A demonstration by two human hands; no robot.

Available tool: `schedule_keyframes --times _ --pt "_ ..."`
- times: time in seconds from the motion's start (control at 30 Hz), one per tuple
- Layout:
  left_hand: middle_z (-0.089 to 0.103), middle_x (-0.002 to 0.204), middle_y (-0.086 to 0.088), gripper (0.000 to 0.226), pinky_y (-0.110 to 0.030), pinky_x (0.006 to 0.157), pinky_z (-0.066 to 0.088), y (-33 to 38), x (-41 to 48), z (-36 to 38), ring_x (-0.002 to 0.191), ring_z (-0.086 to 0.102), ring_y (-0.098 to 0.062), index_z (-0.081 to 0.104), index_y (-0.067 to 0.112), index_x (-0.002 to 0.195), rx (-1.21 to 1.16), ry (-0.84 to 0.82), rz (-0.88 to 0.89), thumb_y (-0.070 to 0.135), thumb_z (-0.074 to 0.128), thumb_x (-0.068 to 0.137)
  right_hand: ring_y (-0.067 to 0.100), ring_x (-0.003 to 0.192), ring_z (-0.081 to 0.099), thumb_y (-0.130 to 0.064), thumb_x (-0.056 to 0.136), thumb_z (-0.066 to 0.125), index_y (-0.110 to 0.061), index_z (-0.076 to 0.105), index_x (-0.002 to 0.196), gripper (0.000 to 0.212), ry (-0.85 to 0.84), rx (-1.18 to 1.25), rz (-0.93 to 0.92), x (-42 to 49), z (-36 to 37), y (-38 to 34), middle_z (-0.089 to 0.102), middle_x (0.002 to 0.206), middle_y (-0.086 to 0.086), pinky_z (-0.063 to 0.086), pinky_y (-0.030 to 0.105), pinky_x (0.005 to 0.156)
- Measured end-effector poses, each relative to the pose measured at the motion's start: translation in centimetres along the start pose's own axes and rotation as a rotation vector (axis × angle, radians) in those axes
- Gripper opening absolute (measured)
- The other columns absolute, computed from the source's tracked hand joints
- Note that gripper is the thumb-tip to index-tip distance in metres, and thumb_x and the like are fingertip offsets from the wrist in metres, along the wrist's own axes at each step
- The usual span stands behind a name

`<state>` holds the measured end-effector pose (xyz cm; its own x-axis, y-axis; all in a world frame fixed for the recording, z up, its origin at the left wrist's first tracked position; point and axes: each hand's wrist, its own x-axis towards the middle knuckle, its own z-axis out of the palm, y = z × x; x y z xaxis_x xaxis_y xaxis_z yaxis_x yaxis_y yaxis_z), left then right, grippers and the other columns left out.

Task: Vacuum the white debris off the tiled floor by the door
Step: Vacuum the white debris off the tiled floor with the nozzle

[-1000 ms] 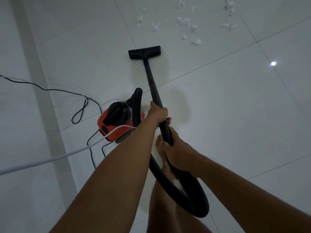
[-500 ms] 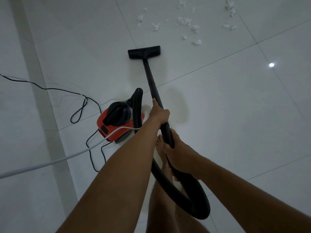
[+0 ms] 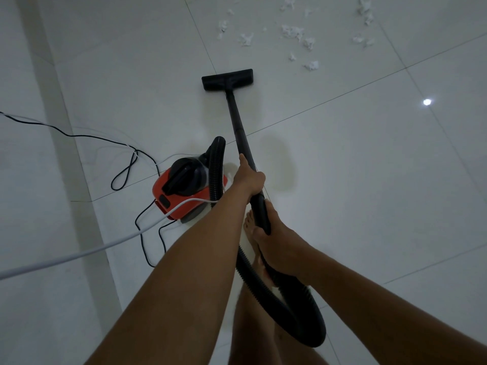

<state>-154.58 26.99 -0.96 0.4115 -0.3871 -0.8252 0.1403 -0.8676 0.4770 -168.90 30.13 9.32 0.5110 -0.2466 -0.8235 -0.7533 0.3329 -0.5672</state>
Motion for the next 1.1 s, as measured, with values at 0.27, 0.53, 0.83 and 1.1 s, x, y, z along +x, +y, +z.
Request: schedule_keyframes --times 0.27,0.53,0.83,1.1 --pt "0.045 0.147 -0.011 0.087 -0.034 0.084 0.05 0.4 0.0 0.4 0.114 0.057 -0.028 -0.012 0.033 0.16 -0.007 -0.005 -0.005 0.009 0.044 0.097 0.005 0.033 0.053 -0.027 0.109 0.038 -0.045 -0.002 0.16 0.067 0.004 -0.002 0.002 0.3 -0.5 0.4 0.06 0.081 0.01 0.044 0.018 0.037" --pt "0.047 0.146 -0.016 0.089 -0.04 0.092 0.053 1.4 1.2 -0.3 0.12 0.057 -0.032 -0.018 0.035 0.158 0.016 -0.03 -0.024 0.011 0.044 0.098 0.007 0.035 0.053 -0.025 0.109 0.039 -0.047 0.001 0.159 0.067 -0.007 0.018 -0.018 1.1 -1.2 -0.7 0.06 0.091 0.012 0.045 0.019 0.037" --pt "0.044 0.149 -0.017 0.089 -0.04 0.093 0.054 4.9 4.9 -2.2 0.12 0.058 -0.033 -0.02 0.034 0.157 0.037 -0.025 -0.031 0.012 0.044 0.099 0.013 0.048 0.06 -0.025 0.108 0.037 -0.048 -0.003 0.158 0.067 0.015 -0.057 -0.031 5.4 -2.9 -3.5 0.064 0.099 0.015 0.049 0.02 0.041" --pt "0.042 0.151 -0.017 0.089 -0.044 0.101 0.051 6.0 4.2 -1.7 0.125 0.055 -0.034 -0.021 0.032 0.157 0.039 -0.038 -0.033 0.012 0.044 0.099 0.012 0.039 0.055 -0.026 0.109 0.037 -0.048 -0.002 0.158 0.066 0.018 -0.06 -0.006 4.2 -4.1 -4.3 0.063 0.083 0.012 0.046 0.021 0.038"
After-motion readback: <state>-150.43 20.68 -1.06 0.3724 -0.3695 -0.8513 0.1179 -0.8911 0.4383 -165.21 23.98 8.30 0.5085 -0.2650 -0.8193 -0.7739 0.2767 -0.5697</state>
